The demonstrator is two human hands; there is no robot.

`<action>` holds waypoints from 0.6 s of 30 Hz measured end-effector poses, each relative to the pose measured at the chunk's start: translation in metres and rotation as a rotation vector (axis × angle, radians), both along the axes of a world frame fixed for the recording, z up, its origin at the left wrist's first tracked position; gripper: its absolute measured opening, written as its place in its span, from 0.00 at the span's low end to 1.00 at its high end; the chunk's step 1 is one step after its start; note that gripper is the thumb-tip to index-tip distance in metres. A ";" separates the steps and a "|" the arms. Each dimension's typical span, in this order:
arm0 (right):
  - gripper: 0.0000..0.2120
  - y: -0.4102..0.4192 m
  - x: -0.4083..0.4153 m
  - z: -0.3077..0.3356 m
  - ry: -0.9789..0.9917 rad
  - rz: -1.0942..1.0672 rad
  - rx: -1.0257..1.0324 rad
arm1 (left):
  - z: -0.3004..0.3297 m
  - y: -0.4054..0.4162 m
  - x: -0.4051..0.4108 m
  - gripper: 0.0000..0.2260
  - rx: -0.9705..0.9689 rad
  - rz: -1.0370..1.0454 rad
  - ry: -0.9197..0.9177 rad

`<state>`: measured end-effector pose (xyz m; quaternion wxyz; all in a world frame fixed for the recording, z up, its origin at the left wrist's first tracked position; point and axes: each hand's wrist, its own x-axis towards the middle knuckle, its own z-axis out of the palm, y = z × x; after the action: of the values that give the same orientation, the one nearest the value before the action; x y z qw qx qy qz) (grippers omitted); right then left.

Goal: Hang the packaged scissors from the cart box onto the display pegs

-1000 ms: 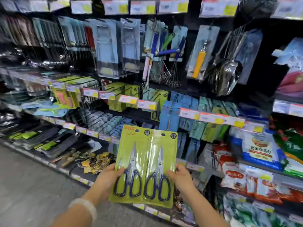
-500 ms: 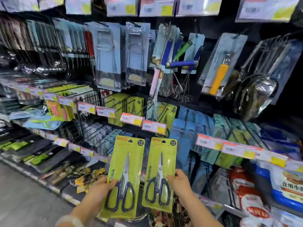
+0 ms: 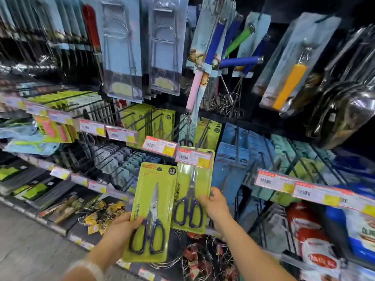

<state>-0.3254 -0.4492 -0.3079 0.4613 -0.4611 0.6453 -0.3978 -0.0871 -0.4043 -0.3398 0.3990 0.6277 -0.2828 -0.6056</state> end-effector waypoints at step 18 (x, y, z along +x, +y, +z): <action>0.05 -0.008 0.024 -0.024 -0.054 -0.124 0.015 | 0.017 -0.033 0.015 0.07 -0.033 -0.165 0.060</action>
<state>-0.3016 -0.4574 -0.3321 0.4565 -0.4056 0.6629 -0.4333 -0.0725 -0.4370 -0.3227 0.3661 0.5772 -0.3314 -0.6504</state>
